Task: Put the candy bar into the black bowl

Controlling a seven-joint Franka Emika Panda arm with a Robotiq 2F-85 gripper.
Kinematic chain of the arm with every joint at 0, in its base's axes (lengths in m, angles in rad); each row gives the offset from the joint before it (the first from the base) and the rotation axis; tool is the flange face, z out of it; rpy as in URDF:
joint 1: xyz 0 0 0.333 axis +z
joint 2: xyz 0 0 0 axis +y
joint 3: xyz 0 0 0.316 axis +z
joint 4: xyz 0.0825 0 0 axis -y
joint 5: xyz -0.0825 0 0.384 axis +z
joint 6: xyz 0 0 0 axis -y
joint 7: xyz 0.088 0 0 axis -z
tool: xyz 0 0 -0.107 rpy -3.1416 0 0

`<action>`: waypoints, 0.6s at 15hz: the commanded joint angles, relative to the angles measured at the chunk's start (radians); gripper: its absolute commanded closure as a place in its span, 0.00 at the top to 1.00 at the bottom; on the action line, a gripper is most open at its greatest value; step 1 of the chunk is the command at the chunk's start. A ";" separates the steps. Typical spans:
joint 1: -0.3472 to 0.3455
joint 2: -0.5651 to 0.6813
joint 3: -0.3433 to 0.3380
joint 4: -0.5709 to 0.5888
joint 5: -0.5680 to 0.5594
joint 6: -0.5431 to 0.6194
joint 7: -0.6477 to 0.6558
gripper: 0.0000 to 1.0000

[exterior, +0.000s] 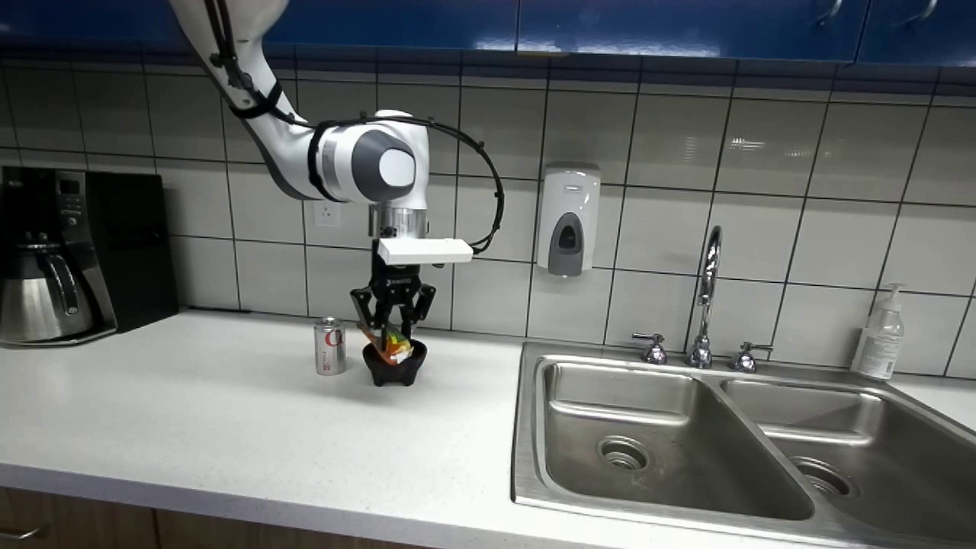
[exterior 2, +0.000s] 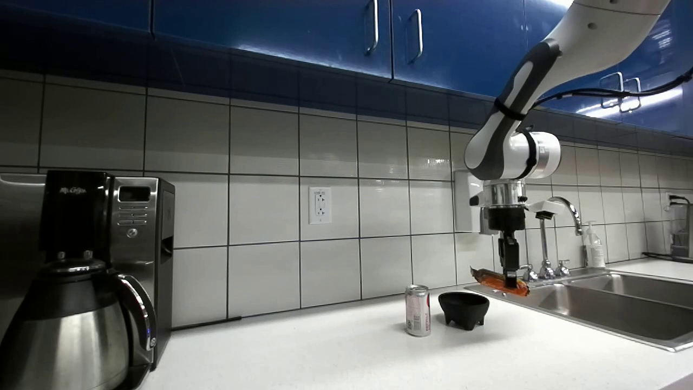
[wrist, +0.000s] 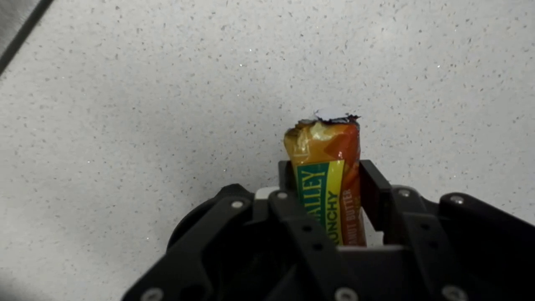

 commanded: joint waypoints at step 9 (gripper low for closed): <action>-0.018 0.155 0.034 0.197 0.116 -0.063 0.159 0.16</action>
